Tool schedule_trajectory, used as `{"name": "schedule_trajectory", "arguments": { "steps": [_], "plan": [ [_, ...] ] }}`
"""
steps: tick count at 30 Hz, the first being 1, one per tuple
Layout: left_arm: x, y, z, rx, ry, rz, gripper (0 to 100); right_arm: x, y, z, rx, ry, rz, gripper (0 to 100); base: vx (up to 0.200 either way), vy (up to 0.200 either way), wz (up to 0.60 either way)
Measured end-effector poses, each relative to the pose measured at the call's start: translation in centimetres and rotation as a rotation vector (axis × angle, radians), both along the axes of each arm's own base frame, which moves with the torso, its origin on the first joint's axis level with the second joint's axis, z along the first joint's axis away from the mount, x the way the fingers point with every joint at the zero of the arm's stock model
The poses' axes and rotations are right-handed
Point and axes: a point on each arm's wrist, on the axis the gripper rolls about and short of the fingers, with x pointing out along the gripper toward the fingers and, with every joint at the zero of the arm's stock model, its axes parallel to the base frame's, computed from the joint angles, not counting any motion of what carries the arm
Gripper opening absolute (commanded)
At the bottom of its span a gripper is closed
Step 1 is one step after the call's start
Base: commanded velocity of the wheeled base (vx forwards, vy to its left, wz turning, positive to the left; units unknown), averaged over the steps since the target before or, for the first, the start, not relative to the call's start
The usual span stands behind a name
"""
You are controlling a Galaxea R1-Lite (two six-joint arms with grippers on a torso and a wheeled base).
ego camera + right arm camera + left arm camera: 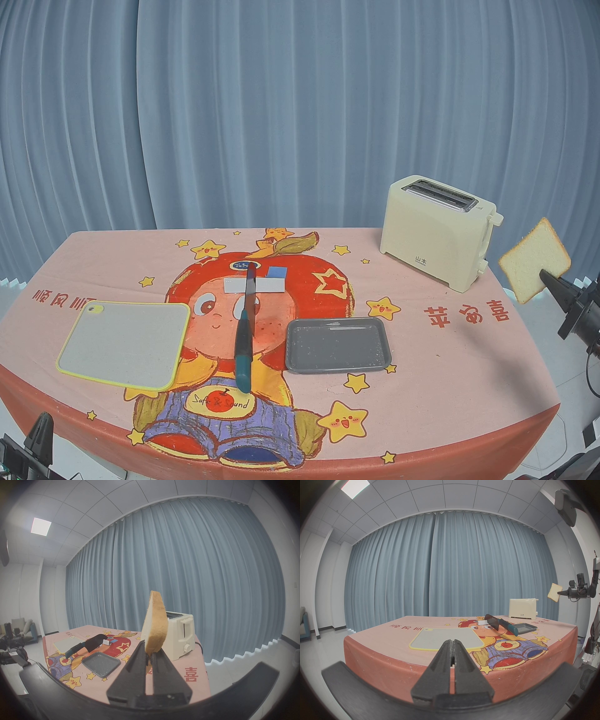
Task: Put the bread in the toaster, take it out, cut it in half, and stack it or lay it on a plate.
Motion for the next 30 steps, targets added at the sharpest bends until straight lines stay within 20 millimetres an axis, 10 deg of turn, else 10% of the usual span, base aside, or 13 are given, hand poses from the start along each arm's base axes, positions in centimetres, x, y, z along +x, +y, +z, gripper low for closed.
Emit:
{"name": "schedule_trajectory", "arguments": {
  "steps": [30],
  "plan": [
    [0.0, 0.0, 0.0, 0.0, 0.0, 0.0, 0, 5.7, -0.3, 3.2, -0.039, -0.085, 0.099, 0, 0.0, 0.0, 0.0]
  ]
}}
